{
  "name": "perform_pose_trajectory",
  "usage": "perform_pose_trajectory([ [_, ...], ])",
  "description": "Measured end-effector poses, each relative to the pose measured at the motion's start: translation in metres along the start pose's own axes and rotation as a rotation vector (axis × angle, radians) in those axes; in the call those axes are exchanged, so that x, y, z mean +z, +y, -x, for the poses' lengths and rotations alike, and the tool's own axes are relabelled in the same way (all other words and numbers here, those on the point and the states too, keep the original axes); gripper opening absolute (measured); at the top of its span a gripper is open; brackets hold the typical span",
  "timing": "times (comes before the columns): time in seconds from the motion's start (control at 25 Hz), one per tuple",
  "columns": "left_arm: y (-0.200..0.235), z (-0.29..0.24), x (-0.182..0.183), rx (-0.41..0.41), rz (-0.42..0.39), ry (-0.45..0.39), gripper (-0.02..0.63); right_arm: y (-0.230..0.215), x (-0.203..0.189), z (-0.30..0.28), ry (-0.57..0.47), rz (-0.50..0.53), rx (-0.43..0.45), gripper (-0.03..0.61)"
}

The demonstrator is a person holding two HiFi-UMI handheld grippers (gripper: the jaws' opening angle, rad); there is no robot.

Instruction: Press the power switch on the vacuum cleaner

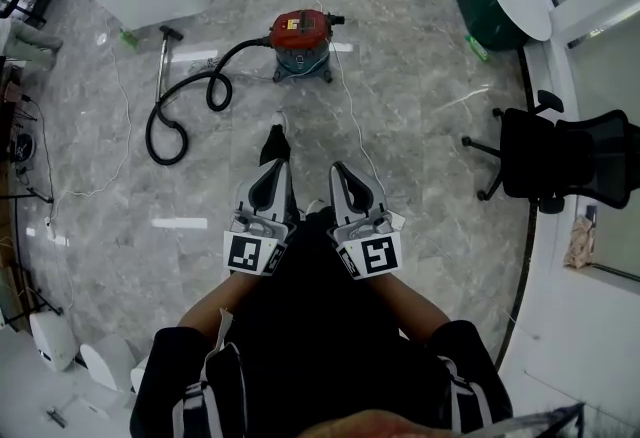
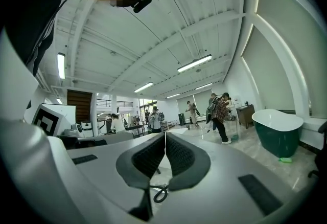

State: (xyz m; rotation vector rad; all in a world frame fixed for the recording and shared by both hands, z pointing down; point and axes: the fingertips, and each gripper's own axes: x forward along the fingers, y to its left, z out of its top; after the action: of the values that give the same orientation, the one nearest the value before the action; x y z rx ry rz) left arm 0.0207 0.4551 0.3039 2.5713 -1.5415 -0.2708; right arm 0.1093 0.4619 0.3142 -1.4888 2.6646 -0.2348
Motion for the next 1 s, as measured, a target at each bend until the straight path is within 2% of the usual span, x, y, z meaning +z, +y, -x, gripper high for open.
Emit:
perform_pose_trajectory([
  [0.16,0.011,-0.010,-0.009,0.015,0.068,0.033,0.018,0.000,0.003,-0.010,0.002,0.015,0.028,0.020],
  [0.36,0.022,-0.028,-0.003,0.028,0.049,0.009,0.018,-0.011,0.006,-0.031,0.000,0.029,0.042,0.020],
  [0.56,0.048,-0.048,-0.003,0.050,0.067,-0.005,0.018,-0.018,0.006,-0.064,0.007,0.038,0.062,0.020],
  [0.84,0.101,-0.102,-0.011,0.035,0.080,0.012,0.018,-0.042,-0.002,-0.144,0.028,0.034,0.038,0.020],
  [1.0,0.142,-0.148,-0.020,0.034,0.110,0.087,0.018,-0.055,-0.002,-0.213,0.051,0.059,0.043,0.020],
])
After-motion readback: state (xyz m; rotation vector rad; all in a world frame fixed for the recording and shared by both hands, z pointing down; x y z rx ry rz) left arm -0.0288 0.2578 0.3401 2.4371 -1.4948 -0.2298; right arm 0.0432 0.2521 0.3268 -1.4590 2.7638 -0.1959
